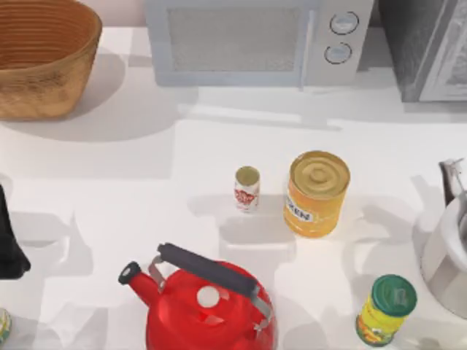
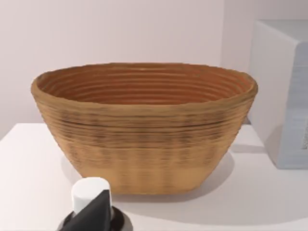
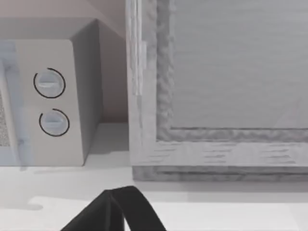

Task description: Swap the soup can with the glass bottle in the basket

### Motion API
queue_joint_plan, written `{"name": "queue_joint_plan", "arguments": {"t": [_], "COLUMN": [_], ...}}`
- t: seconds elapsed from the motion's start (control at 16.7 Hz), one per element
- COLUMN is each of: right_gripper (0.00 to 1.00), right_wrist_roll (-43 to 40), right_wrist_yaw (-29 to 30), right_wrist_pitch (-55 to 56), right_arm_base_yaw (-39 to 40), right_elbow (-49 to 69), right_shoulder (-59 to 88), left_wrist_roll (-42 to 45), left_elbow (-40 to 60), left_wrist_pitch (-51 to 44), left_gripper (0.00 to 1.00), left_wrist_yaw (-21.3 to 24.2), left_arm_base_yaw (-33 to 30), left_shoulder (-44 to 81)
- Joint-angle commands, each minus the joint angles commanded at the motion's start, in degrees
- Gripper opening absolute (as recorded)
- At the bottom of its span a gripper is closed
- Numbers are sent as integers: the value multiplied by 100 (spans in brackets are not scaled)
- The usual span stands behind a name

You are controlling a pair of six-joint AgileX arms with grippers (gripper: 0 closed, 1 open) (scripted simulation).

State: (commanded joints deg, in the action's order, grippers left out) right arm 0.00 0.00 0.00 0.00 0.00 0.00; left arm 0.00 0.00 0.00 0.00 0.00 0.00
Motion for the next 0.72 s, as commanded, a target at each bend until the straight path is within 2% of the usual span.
{"name": "queue_joint_plan", "arguments": {"t": [0.24,0.36,0.54,0.72], "right_gripper": [100,100,100,100], "right_wrist_roll": [0,0,0,0], "right_wrist_yaw": [0,0,0,0], "right_wrist_pitch": [0,0,0,0], "right_arm_base_yaw": [0,0,0,0], "right_elbow": [0,0,0,0], "right_shoulder": [0,0,0,0], "left_wrist_roll": [2,28,108,200], "left_elbow": [17,15,24,16], "left_wrist_pitch": [10,167,795,1854], "left_gripper": [100,100,100,100], "left_wrist_yaw": [9,157,573,970], "left_arm_base_yaw": [-11,0,187,496], "left_shoulder": [21,185,888,2113]}}
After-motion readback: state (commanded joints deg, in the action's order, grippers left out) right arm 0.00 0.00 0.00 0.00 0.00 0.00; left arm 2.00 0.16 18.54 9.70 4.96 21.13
